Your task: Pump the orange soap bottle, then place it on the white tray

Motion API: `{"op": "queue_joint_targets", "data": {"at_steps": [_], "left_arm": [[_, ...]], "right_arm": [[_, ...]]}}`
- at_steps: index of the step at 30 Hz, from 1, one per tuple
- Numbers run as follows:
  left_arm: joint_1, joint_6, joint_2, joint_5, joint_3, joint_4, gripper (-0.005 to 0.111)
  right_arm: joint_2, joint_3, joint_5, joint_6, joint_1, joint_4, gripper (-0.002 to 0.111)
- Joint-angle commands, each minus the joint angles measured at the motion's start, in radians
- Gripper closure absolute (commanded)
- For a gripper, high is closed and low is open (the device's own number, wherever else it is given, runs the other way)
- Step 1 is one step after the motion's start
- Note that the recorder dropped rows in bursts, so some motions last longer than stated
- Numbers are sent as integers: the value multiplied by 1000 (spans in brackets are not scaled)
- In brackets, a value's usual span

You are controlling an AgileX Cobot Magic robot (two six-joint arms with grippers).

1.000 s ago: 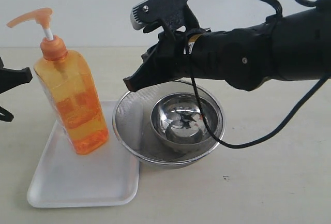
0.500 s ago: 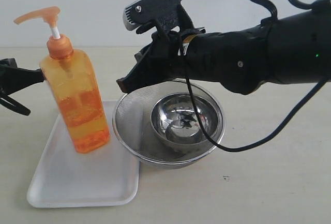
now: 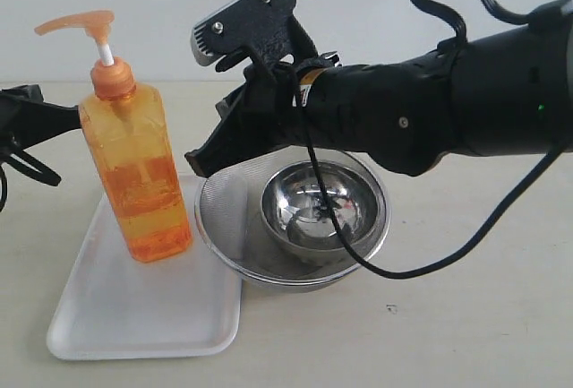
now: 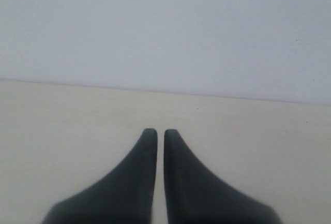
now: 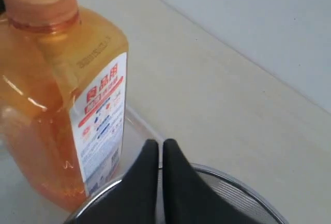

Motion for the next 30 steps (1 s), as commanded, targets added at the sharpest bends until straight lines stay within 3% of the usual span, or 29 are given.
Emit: {"op": "queue_joint_targets", "data": {"at_steps": [1,16,22,30], "left_arm": [[0,-41,4,15,-12,65,102],[0,-75,5,49,-31,96,102],[3,46,-3,31,-14,-51,102],[22,-5,-27,64,21,24,102]], "right_arm": [[-2,-4,0,0,21,-4,108],[-2,-4,-22,-31,36,-4,108],[-2,-4,-56,-7,5,49,108],[74,-6,-86,13,-22,25,108]]}}
